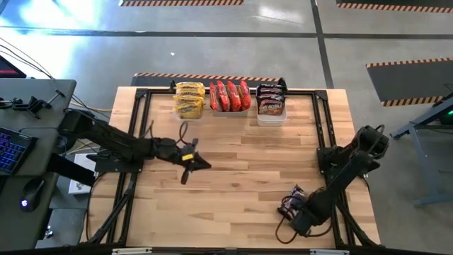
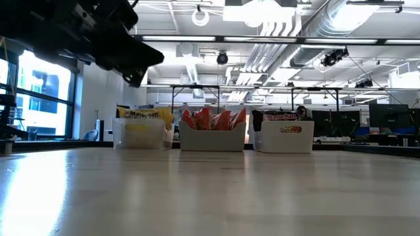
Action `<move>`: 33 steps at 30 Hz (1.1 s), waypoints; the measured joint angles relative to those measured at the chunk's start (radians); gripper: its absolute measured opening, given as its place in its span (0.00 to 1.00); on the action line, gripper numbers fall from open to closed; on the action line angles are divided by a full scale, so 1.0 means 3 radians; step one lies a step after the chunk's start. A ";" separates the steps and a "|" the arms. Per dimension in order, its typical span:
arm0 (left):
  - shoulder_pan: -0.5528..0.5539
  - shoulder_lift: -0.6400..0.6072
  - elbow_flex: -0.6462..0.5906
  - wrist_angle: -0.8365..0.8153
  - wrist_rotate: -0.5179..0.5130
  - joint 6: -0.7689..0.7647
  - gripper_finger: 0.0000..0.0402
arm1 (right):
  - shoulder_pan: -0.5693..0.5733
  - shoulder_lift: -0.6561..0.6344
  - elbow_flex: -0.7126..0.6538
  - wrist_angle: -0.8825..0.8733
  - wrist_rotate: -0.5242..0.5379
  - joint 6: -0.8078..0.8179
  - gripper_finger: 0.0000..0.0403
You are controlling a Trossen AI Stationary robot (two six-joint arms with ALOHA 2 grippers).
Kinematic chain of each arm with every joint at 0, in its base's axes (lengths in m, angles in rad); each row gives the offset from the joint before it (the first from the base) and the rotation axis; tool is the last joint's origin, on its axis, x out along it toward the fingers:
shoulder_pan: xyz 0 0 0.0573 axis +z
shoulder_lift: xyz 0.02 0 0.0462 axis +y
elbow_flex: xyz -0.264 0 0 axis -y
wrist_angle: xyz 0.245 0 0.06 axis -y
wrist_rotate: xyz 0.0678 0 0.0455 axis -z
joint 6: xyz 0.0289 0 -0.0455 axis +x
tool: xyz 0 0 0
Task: Sort Maruchan noodles
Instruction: Put the black noodle pack into the white bin
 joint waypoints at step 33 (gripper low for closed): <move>-0.0208 0.2031 0.1679 -0.0386 0.0162 0.0092 0.24 | -0.0194 -0.0011 -0.0082 -0.0728 0.1035 -0.0354 0.00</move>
